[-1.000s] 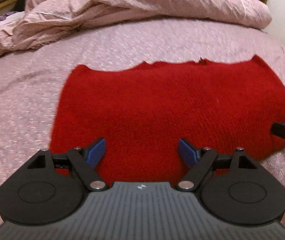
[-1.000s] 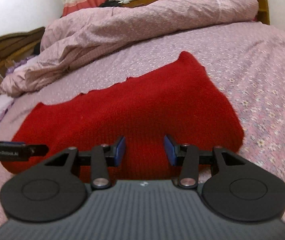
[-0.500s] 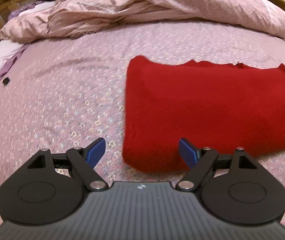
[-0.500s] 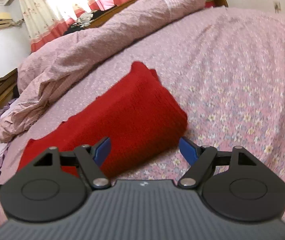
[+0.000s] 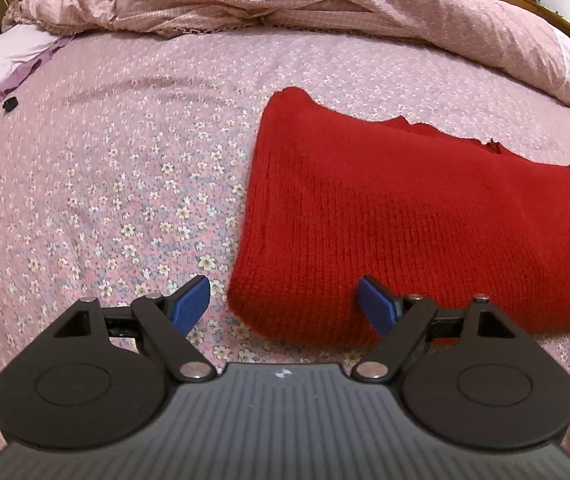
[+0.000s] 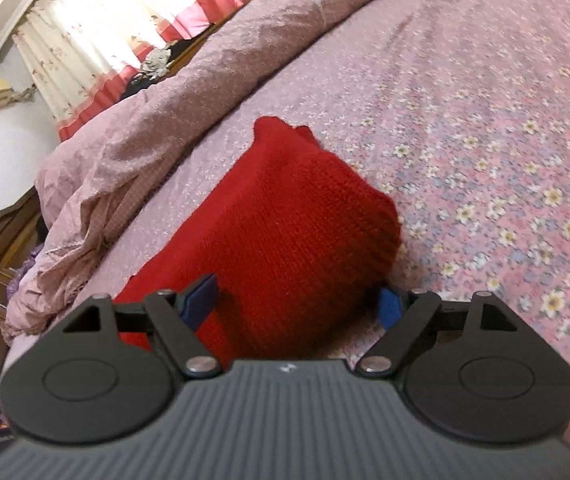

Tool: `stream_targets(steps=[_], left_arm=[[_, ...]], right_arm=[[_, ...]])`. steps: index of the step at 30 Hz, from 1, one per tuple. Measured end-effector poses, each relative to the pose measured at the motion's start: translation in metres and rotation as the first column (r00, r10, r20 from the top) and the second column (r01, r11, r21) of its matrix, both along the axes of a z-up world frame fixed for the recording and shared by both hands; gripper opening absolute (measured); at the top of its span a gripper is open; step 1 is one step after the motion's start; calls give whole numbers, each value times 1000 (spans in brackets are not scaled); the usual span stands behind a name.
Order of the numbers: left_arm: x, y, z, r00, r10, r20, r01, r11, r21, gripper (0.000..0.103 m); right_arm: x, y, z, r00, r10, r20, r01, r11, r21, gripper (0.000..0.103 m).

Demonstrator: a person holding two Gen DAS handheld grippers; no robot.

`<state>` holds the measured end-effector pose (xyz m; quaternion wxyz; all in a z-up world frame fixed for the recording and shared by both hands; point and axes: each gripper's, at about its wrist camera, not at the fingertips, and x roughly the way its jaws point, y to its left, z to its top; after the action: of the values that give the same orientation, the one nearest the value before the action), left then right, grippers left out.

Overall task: Fold small clothes
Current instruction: 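Grasp one end of the folded cardigan with the right tool and lift it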

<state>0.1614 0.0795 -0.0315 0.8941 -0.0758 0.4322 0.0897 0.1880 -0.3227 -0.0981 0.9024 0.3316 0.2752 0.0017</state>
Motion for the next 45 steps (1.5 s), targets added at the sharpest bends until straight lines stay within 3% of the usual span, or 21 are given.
stream_targets(steps=[10,17,23,30,34,40,45], left_arm=[[2,4,-8,1000,15,-11,-15,1000,-22,86],[1,6,-8,1000,19,-13,-19,999,-36,87],[0,9,-8,1000,19,-10,-20,999,-45,87],[-5,14,-5,1000,26,-2,-27,998,-55,87],[-9,20,-2,999,40,3,-40,997,-58,87],[-13,31,1,998,66,10,-65,995,-74,87],[-14,39,1,997,81,5,-80,993,-86,87]], right_arm=[[-4,0,-6,997,-72,39,70,996,49,83],[12,0,-7,995,-98,34,89,976,196,83],[19,7,-10,989,-135,62,124,979,163,76],[22,-5,-15,982,-178,58,161,961,224,61],[26,-8,-12,986,-156,55,140,964,224,38],[28,6,23,988,-75,135,65,995,79,31],[31,28,59,977,27,210,-14,998,-63,29]])
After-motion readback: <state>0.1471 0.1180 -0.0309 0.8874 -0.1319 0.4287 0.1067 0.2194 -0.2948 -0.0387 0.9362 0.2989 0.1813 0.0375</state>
